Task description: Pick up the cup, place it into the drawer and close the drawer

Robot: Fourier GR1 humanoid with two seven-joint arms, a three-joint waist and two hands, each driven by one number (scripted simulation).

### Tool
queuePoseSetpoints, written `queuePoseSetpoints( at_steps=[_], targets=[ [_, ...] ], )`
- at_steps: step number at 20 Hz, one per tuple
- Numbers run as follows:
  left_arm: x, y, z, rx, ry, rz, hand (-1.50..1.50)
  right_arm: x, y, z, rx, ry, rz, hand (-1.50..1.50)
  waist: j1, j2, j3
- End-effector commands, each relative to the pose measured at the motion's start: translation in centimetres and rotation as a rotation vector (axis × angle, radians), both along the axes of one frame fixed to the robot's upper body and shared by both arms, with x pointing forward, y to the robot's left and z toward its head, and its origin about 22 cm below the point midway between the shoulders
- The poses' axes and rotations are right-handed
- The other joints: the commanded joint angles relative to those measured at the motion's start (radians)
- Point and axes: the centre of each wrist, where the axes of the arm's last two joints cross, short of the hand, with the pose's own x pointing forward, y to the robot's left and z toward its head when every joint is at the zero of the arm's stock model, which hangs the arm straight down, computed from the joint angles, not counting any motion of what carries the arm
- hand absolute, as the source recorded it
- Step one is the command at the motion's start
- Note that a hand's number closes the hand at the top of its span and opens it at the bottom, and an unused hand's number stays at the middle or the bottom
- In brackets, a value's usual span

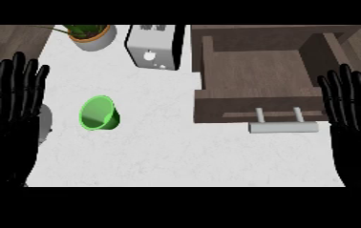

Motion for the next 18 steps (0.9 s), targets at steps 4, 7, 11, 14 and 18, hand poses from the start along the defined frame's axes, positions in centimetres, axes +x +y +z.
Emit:
queuePoseSetpoints(
  at_steps=[4, 7, 11, 14, 18],
  targets=[
    [2.5, 2.9, 0.8, 0.001, 0.015, -0.273, -1.5, 1.5, 1.0, 0.6, 0.015, -0.045, 0.017, -1.5, 0.012, -0.029, -0.025],
    [2.0, 3.2, -4.0, -0.231, 0.217, -0.321, -1.5, 0.7, 0.8, 0.5, -0.023, 0.078, 0.144, -1.5, 0.015, -0.025, -0.028],
    [4.1, 6.9, -4.6, -0.262, 0.26, -0.332, -1.5, 1.4, 1.1, 0.8, -0.039, 0.101, 0.154, -1.5, 0.008, -0.03, -0.025],
    [5.9, 8.3, -7.1, -0.274, 0.261, -0.337, -1.5, 2.5, 0.9, 1.8, -0.042, 0.088, 0.166, -1.5, 0.005, -0.03, -0.025],
    [7.4, 8.4, -7.9, -0.209, 0.333, -0.294, -1.5, 5.3, -1.9, 1.3, -0.009, 0.086, 0.157, -1.5, 0.008, -0.029, -0.024]
  ],
)
